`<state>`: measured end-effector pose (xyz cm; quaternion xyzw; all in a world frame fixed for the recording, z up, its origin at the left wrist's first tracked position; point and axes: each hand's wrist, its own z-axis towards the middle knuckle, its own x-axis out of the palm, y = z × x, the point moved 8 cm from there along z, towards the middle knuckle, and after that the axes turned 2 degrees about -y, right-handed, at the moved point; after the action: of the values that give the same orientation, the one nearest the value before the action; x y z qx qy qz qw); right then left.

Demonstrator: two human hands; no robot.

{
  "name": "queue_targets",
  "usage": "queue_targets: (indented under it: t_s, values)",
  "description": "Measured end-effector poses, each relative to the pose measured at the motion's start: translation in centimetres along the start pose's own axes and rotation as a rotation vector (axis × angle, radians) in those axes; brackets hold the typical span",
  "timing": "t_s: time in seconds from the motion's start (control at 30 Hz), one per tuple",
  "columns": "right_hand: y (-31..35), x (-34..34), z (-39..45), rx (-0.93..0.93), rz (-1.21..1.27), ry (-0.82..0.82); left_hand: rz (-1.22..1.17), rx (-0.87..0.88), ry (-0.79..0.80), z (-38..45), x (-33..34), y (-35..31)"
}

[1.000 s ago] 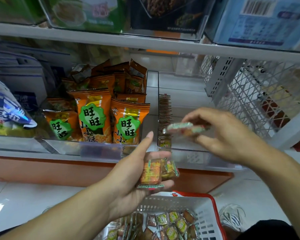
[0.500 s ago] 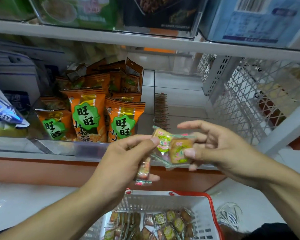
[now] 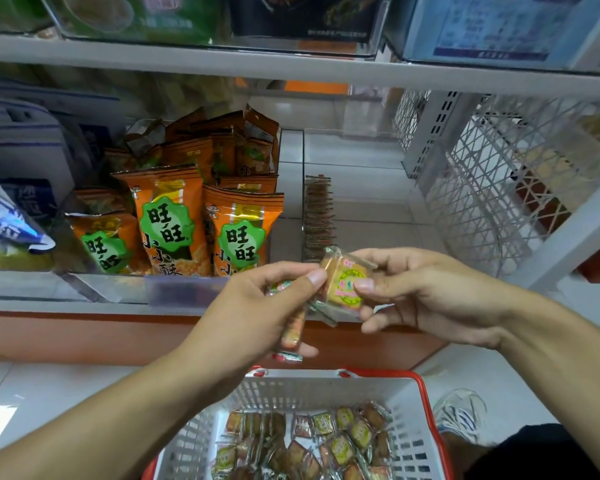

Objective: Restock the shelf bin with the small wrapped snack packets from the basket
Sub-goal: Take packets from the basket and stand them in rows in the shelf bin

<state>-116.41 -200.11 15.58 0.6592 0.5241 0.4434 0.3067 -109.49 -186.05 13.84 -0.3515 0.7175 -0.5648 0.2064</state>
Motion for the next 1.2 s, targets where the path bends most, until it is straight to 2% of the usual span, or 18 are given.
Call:
queue_targets:
  t_s: [0.13,0.23,0.27,0.43,0.63,0.83,1.0,1.07,1.13,1.2]
  values:
    - [2.1,-2.6,0.7,-0.126,-0.079,-0.175,-0.099,0.019,-0.146,0.3,-1.2,0.1]
    - [3.5,-5.5,1.6,-0.224,-0.492,-0.429,-0.120,0.049,-0.184,0.4,-1.8,-0.2]
    - [3.5,-5.7,2.1,-0.224,-0.624,-0.462,-0.119,0.056,-0.193,0.5,-1.9,-0.2]
    - [0.3,-4.8,5.6,0.004,-0.813,-0.261,-0.114,0.030,-0.229,0.7,-1.9,0.1]
    - [-1.3,-5.3,7.5,0.164,-0.691,-0.198,-0.103,0.004,-0.202,0.8,-1.6,0.4]
    - [-0.9,-6.5,8.1,0.150,-0.766,-0.366,-0.159,-0.064,-0.168,0.6,-0.8,1.5]
    - [-0.7,-5.9,7.8,0.177,-0.775,-0.329,-0.206,-0.040,-0.163,0.4,-0.8,1.1]
    - [0.9,-5.5,7.1,0.077,-0.775,-0.383,-0.220,-0.002,-0.136,0.4,-0.8,0.6]
    - [3.1,-4.3,5.8,-0.117,-0.677,-0.450,-0.215,0.046,-0.112,0.4,-0.7,-0.1]
    - [4.0,-1.8,4.4,-0.213,-0.525,-0.365,-0.200,0.082,-0.070,0.3,-0.5,-0.6]
